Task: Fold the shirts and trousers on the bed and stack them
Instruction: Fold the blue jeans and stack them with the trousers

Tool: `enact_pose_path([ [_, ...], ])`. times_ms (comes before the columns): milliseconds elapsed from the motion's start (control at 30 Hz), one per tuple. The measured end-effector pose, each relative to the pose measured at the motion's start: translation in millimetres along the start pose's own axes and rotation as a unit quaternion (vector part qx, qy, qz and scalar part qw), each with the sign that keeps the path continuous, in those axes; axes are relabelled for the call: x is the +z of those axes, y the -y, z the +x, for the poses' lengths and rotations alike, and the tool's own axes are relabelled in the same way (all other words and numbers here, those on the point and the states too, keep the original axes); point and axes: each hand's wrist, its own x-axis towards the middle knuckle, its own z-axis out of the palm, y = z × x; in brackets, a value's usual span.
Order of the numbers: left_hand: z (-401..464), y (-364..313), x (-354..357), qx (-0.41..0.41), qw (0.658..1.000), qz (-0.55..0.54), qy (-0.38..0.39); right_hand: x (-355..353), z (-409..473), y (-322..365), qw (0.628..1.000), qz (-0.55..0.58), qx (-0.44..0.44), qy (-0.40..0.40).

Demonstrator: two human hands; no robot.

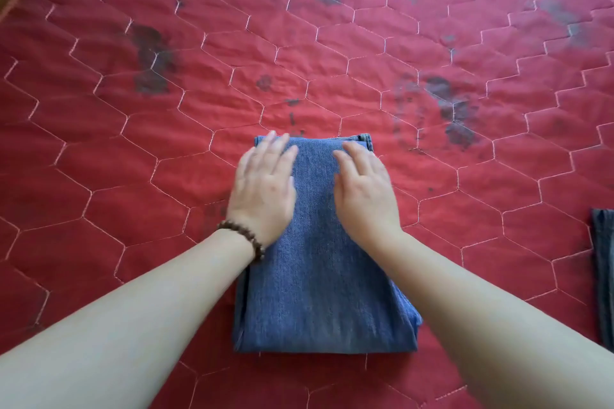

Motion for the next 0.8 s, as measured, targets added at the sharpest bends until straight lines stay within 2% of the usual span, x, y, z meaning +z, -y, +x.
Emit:
enact_pose_path([
  [67, 7.5, -9.4, 16.3, 0.041, 0.992, 0.065, 0.1, 15.9, 6.5, 5.5, 0.991, -0.042, -0.058, 0.116],
  [133, 7.0, -8.8, 37.7, 0.027, 0.977, 0.123, 0.174, 34.5, 5.1, -1.0, 0.976, -0.096, -0.065, 0.185],
  [200, 1.3, -3.6, 51.2, 0.007, 0.97, 0.149, 0.193, 45.9, -1.8, -9.3, 0.973, -0.119, -0.055, 0.189],
  [367, -2.9, 0.0, 57.1, -0.003, 0.978, 0.14, 0.154, 55.6, -5.6, -11.2, 0.979, -0.139, -0.002, 0.147],
  [467, -1.7, 2.3, 55.3, -0.019, 0.975, 0.12, 0.185, 54.3, -5.8, -10.0, 0.978, -0.146, 0.041, 0.146],
  [533, 1.3, 7.4, 53.0, -0.028, 0.97, 0.087, 0.225, 51.8, -3.9, -14.0, 0.976, -0.122, 0.038, 0.178],
  [633, 18.5, 13.9, 36.6, -0.037, 0.955, -0.014, 0.295, 37.3, 14.2, -24.1, 0.961, -0.053, 0.029, 0.271],
  [700, 25.4, 11.7, 23.3, -0.059, 0.947, -0.062, 0.311, 22.7, 24.9, -25.7, 0.945, -0.057, 0.029, 0.32],
  [733, 21.9, 8.0, 19.2, -0.058, 0.95, -0.048, 0.302, 17.0, 24.1, -22.3, 0.946, -0.073, 0.024, 0.316],
  [800, -5.8, -7.9, 14.6, -0.045, 0.961, 0.036, 0.27, 6.6, 3.3, -4.3, 0.962, -0.106, 0.004, 0.253],
])
